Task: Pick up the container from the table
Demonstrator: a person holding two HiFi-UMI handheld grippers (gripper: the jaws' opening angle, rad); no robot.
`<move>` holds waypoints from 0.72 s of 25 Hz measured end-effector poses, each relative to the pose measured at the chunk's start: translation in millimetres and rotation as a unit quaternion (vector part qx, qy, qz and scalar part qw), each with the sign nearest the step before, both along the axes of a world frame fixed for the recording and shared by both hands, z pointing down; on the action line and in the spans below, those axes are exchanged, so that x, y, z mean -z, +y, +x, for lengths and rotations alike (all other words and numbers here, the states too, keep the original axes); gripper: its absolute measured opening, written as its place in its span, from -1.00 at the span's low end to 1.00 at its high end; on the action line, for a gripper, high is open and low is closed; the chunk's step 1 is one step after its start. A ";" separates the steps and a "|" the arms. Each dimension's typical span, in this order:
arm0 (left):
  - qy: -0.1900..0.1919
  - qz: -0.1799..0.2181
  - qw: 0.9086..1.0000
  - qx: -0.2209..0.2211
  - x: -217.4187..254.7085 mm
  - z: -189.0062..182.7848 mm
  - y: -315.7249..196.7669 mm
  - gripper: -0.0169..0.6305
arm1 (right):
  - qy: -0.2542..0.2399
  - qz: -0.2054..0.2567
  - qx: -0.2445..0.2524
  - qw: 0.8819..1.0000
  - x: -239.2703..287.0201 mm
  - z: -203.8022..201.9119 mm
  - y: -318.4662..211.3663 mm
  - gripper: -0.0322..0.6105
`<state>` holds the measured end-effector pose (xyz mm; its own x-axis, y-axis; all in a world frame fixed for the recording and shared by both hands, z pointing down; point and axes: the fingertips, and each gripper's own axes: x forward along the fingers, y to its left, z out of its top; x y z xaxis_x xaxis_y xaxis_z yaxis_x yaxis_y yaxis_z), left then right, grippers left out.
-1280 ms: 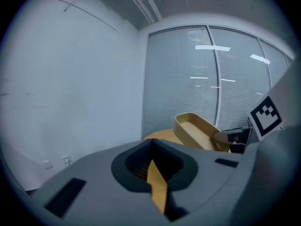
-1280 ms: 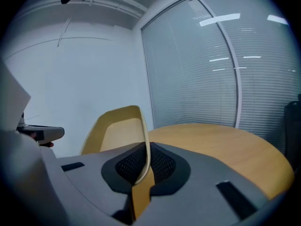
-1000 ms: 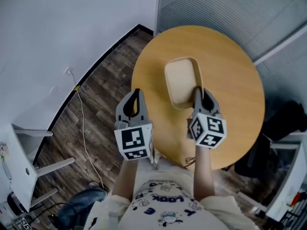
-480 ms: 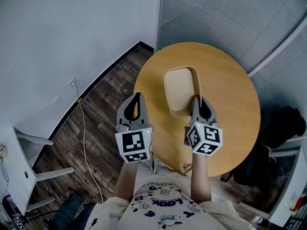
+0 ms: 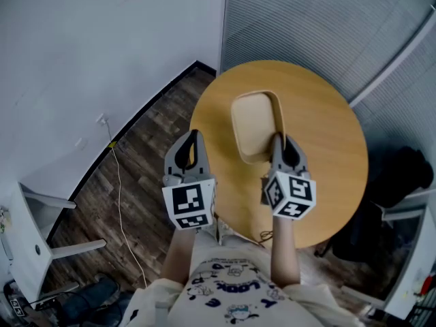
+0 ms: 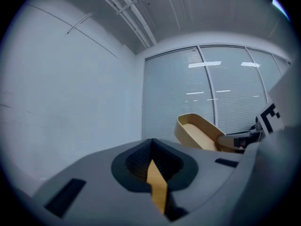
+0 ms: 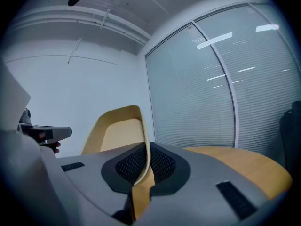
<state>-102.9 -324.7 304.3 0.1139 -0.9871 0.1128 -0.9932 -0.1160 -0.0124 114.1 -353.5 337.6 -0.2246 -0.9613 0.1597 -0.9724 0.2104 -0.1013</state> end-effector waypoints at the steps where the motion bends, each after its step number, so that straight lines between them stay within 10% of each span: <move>1: 0.000 0.001 1.000 0.000 0.8 1.1 1.8 -0.94 | -0.001 0.001 0.000 1.000 0.8 1.2 1.8 -0.84; 18: 0.003 0.001 1.000 -0.007 -0.6 -0.8 -0.3 -0.94 | -0.002 -0.006 -0.007 1.000 -2.0 -1.9 1.0 -0.84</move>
